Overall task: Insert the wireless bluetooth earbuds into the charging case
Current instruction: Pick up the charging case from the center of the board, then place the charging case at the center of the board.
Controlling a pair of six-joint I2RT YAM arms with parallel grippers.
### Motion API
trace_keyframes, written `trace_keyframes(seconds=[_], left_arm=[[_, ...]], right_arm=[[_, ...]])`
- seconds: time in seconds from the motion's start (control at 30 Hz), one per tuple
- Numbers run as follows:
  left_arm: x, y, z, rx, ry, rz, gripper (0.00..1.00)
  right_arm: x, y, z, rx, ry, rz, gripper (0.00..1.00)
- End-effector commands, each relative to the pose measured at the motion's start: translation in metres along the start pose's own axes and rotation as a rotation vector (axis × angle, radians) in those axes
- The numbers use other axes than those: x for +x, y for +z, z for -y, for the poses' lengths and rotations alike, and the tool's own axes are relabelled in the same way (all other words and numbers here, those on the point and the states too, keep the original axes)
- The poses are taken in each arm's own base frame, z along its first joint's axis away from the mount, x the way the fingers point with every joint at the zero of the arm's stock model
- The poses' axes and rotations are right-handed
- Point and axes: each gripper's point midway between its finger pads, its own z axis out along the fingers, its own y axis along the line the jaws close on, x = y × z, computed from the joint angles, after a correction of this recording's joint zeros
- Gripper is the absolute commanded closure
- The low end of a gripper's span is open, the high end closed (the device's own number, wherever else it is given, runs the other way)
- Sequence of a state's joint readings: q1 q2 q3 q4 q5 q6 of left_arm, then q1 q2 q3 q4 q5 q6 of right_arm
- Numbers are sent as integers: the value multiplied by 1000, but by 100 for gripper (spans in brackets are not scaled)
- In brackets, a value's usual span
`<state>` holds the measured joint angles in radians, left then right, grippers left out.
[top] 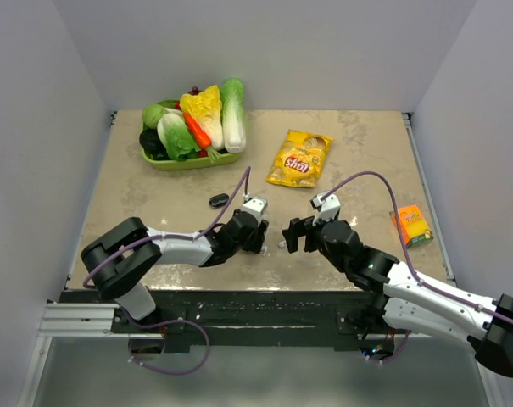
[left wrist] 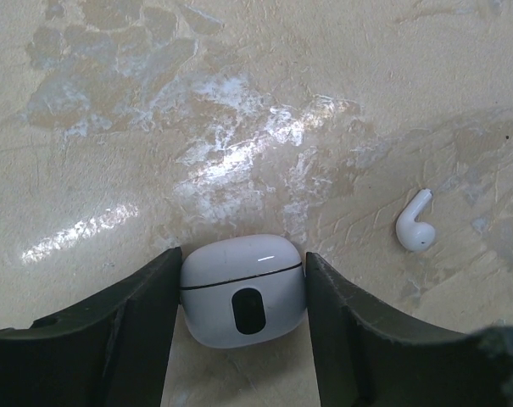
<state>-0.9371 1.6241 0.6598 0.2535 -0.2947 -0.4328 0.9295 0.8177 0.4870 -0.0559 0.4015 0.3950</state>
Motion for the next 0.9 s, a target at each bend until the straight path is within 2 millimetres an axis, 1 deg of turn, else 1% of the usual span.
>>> trace_keyframes(seconds=[0.0, 0.03, 0.1, 0.13, 0.17, 0.2, 0.27, 0.3, 0.33, 0.37, 0.4, 0.43, 0.47, 0.5, 0.53, 0.57, 0.6, 0.63, 0.67, 0.7, 0.73, 0.77, 0.8, 0.87], left_arm=[[22, -8, -14, -39, 1, -39, 73], [8, -14, -15, -46, -10, 14, 77], [-7, -23, -21, -57, -24, 91, 87], [-27, -35, -22, -53, -46, 168, 90], [-31, -40, -27, -55, -43, 197, 93], [-57, -53, -23, -20, -72, 297, 98], [-78, -67, -20, 37, -69, 410, 100], [-92, -79, -15, 81, -74, 474, 100], [-96, -85, -10, 125, -63, 508, 100], [-104, -92, -12, 137, -74, 572, 100], [-110, -97, -12, 147, -83, 613, 100], [-111, -100, -11, 164, -52, 648, 100], [-119, -115, -10, 208, -58, 764, 100], [-114, -117, -6, 248, -33, 800, 100], [-126, -145, -9, 279, -32, 960, 100], [-117, -138, -9, 279, -5, 964, 100], [-117, -143, -5, 307, 31, 1003, 100], [-126, -161, -4, 310, 79, 1109, 100], [-118, -144, 2, 321, 131, 1061, 100], [-113, -142, 18, 376, 248, 1060, 100], [-113, -143, 28, 418, 282, 1066, 100], [-108, -139, 35, 447, 311, 1053, 100], [-105, -140, 43, 484, 341, 1054, 100], [-104, -141, 52, 523, 365, 1058, 100]], right_arm=[[-6, -1, 1, 14, 28, 28, 6], [-6, -2, 3, 21, 31, 30, 6], [-8, -4, 5, 38, 58, 33, 5], [-11, -5, 4, 36, 71, 37, 5], [-15, -7, 3, 38, 94, 43, 5], [-23, -10, 1, 34, 107, 48, 4], [-32, -14, -8, 1, 135, 45, 3], [-44, -18, -14, -13, 147, 49, 2], [-46, -18, -21, -43, 147, 33, 2], [-48, -19, -24, -53, 144, 25, 2], [-59, -21, -30, -70, 147, 39, 2], [-60, -21, -34, -90, 141, 28, 2], [-62, -21, -37, -99, 131, 27, 2], [-69, -23, -40, -115, 135, 38, 2], [-70, -23, -42, -123, 129, 39, 2], [-76, -24, -45, -133, 131, 52, 2], [-79, -25, -47, -142, 133, 58, 2], [-81, -26, -49, -156, 131, 58, 2], [-86, -28, -53, -171, 130, 64, 2], [-87, -29, -55, -184, 122, 63, 2], [-86, -29, -57, -196, 101, 51, 2], [-86, -30, -62, -216, 90, 38, 2], [-84, -29, -63, -220, 75, 22, 2], [-75, -24, -61, -202, 35, -27, 2]])
